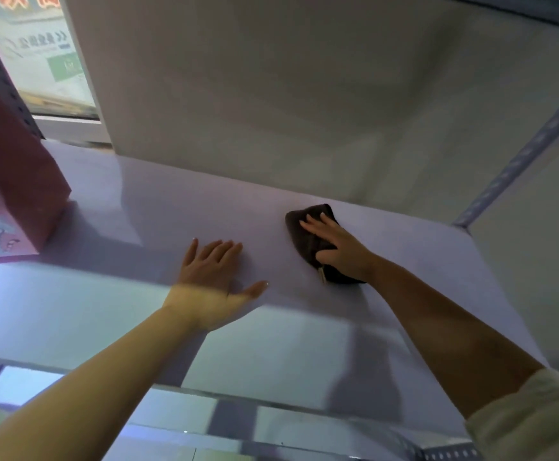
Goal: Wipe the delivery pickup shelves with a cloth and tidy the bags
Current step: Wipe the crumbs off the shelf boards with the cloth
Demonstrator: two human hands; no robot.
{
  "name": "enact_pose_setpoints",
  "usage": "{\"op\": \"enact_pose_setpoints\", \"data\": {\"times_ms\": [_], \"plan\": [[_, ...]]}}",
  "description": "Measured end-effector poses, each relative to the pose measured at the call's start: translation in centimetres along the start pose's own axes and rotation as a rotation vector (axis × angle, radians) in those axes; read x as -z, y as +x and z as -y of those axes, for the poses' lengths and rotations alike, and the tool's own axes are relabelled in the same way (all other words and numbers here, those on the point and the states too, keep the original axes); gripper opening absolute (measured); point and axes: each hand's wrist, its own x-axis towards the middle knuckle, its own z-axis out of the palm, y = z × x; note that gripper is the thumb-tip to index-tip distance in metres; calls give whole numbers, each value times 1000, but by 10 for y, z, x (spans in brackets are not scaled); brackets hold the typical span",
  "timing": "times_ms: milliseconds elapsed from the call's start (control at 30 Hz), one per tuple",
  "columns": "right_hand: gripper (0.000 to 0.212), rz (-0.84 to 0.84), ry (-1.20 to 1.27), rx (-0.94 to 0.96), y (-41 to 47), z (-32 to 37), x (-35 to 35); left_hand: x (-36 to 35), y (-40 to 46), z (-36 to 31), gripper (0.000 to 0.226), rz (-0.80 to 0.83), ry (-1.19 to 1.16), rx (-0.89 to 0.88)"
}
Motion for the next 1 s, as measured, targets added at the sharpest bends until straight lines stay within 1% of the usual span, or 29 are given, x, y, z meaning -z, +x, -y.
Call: {"op": "enact_pose_setpoints", "data": {"times_ms": [100,200,267,333,400,467,567,600,667,767,867,933,1000], "plan": [[79,-37,11,35,-32,2,-15,3,0,1,101,29,36,3],[77,-68,28,-25,-68,10,-27,5,1,1,103,63,74,7],[79,-102,33,-98,-91,20,-34,8,1,0,106,101,76,23],[81,-167,-37,-176,-109,27,-43,11,-1,1,109,136,76,23],[84,-247,-115,-300,-122,31,-54,15,-6,7,108,176,76,-8],[77,-312,-104,-444,-127,41,-66,20,-15,20,105,187,46,-23],[64,-363,-158,-577,-115,69,-89,27,-28,45,98,111,42,22],[63,-368,-189,-570,-106,80,-97,28,-30,52,98,92,46,41],[63,-351,-214,-484,-82,99,-109,30,-31,60,96,84,48,54],[69,-271,-245,-326,-46,115,-112,27,-31,62,94,80,59,42],[74,-185,-234,-237,-28,112,-98,26,-30,65,95,95,72,29],[73,-190,-255,-247,-28,99,-87,27,-29,69,95,101,67,12],[69,-283,-262,-342,-34,80,-76,27,-29,71,96,102,43,8]]}}
